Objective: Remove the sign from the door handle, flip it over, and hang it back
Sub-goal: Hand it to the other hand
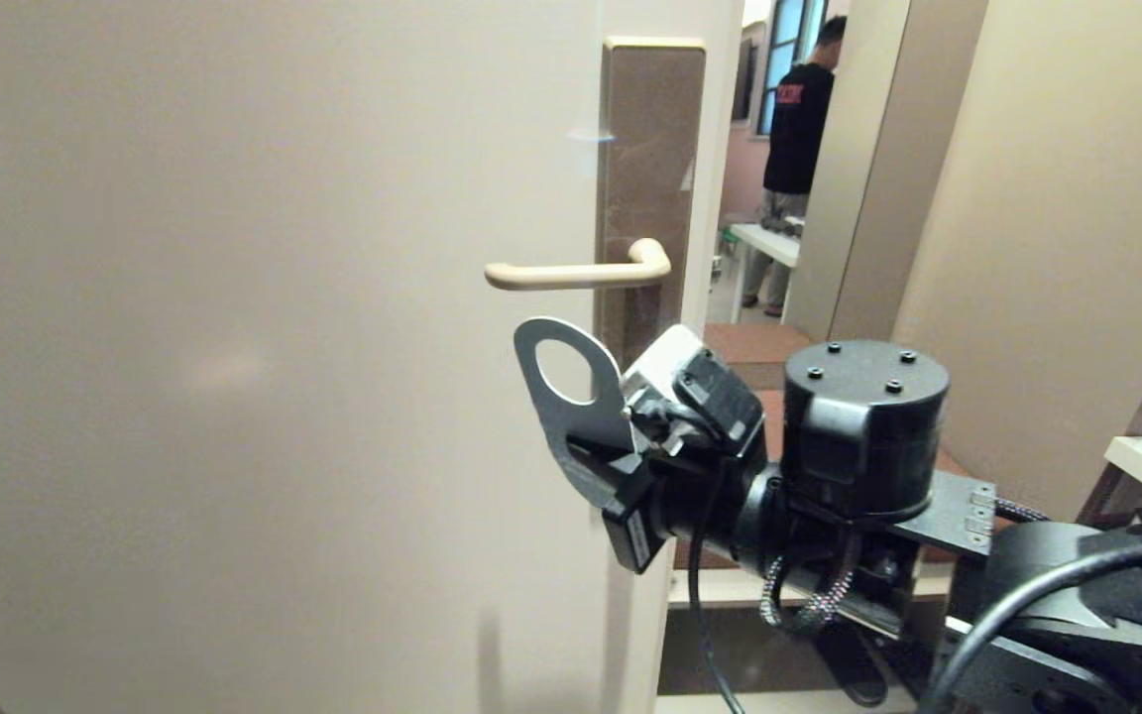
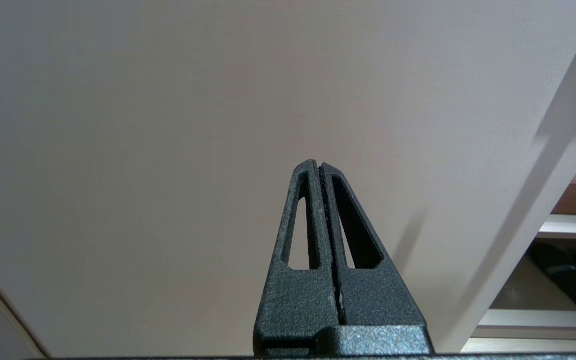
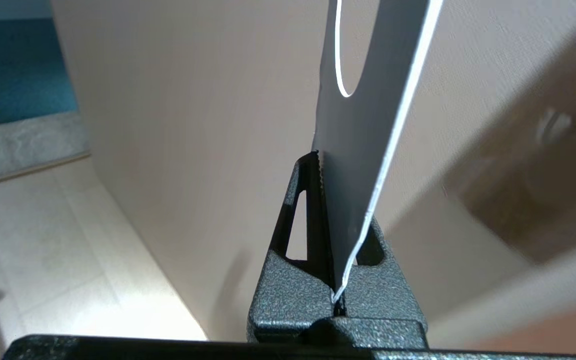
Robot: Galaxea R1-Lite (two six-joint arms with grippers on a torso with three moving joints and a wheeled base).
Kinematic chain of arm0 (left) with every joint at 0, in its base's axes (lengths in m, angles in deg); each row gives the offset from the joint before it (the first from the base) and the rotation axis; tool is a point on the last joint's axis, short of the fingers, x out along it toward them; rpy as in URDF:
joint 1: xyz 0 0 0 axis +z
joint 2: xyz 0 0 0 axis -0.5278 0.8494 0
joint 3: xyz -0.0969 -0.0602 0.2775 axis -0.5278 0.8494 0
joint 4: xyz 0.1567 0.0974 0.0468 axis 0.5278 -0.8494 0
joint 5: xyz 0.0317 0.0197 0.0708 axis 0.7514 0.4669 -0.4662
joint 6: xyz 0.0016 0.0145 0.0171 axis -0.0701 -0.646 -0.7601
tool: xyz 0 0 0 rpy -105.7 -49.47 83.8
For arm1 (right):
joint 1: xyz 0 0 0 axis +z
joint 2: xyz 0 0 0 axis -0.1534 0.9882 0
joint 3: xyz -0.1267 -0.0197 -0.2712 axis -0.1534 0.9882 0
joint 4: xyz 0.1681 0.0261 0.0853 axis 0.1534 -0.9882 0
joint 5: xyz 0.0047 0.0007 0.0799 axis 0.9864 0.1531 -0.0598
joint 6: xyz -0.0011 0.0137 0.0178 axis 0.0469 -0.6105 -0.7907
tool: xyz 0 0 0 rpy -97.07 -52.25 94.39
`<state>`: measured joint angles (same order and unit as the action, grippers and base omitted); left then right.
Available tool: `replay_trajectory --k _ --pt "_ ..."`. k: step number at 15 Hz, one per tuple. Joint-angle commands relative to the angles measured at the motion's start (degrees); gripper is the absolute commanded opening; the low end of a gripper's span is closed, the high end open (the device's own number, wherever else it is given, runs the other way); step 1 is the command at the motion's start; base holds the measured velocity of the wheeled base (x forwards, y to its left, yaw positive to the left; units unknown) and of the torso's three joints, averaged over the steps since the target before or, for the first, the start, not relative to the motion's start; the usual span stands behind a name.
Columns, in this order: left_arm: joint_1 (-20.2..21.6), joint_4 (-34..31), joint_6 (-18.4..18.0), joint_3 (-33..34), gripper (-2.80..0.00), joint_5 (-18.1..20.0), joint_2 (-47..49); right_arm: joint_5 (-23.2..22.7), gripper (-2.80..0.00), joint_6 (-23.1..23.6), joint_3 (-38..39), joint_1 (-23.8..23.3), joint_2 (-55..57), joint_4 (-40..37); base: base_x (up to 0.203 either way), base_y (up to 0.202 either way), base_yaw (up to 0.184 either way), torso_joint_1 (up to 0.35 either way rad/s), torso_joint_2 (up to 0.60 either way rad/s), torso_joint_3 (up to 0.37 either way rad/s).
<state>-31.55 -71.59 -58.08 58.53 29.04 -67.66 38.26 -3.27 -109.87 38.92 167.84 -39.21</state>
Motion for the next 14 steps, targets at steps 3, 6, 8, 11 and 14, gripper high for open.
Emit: replay_trajectory --k 3,6,8,11,14 --pt "0.0 0.0 0.1 0.0 -2.8 0.0 0.0 -0.1 -2.8 0.2 8.9 -0.9 -10.0 0.3 0.0 0.0 0.0 0.0 0.0 0.0" --pt "0.0 0.1 0.1 0.0 -2.8 0.0 0.0 0.0 -2.8 0.2 14.1 -1.1 -15.7 0.3 0.0 0.0 0.0 0.0 0.0 0.0" --pt "0.0 0.1 0.1 0.0 -2.8 0.0 0.0 0.2 -2.8 0.2 17.4 -1.8 -19.7 0.3 0.0 0.0 0.0 0.0 0.0 0.0" --pt "0.0 0.0 0.1 0.0 -2.8 0.0 0.0 0.2 -2.8 0.2 22.4 -6.3 -26.6 0.3 0.0 0.0 0.0 0.0 0.0 0.0" --pt "0.0 0.1 0.1 0.0 -2.8 0.0 0.0 0.2 -2.8 0.2 27.5 -14.6 -32.4 0.3 0.0 0.0 0.0 0.0 0.0 0.0"
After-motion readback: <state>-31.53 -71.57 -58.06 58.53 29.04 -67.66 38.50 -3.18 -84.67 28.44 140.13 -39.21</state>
